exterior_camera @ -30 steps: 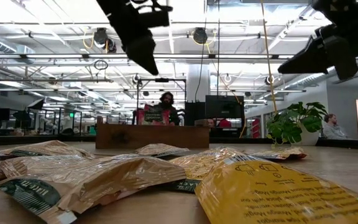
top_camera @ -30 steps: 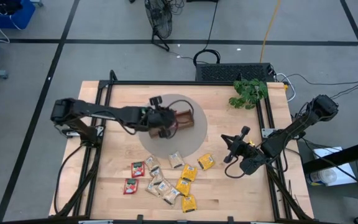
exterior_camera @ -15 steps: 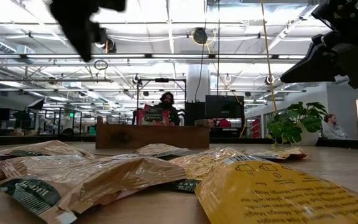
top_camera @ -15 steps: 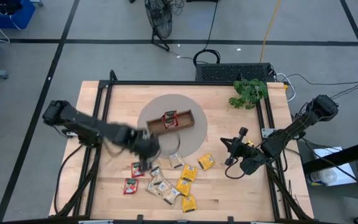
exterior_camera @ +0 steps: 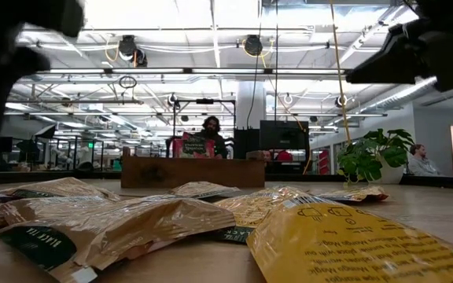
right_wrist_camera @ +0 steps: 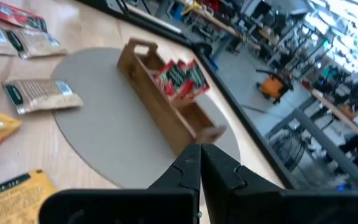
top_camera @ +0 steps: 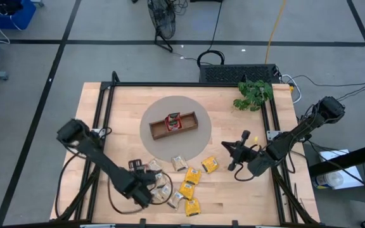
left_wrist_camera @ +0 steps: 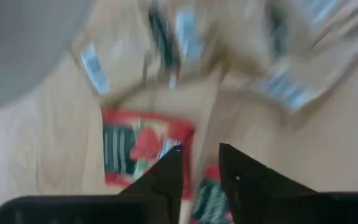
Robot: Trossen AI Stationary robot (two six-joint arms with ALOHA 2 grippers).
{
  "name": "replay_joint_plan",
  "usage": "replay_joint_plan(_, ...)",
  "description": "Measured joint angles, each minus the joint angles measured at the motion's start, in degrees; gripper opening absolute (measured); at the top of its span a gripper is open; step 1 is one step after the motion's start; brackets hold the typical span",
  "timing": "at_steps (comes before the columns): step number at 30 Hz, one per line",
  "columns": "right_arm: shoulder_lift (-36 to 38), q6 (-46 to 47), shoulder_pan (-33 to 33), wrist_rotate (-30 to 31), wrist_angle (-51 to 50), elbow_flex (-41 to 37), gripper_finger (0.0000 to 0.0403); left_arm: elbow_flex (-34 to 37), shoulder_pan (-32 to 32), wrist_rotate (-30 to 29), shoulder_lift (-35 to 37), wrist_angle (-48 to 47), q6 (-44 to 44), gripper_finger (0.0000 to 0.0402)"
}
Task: Pick & Place Tea
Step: Put the red tea bag into the wooden organizer
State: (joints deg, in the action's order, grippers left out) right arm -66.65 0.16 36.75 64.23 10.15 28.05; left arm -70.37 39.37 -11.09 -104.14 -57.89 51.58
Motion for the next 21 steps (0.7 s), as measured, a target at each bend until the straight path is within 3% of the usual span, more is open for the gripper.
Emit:
replay_joint_plan(5,0.00,-6.74,-0.02,-0.01,6.48,0.00,0.0000,0.02,0.27,2.03,-5.92,-3.57,-0.75,0.0162)
replay_joint_plan(12,0.02,-8.66,-0.02,-0.06,8.43,-0.02,0.0000,-0.08,0.26,-2.23,-7.64,-3.64,-2.85,0.0201)
replay_joint_plan(21,0.02,-8.37,-0.02,-9.40,8.28,-0.02,0.0000,2.25,-1.69,1.46,-7.34,0.99,-5.10,0.0178)
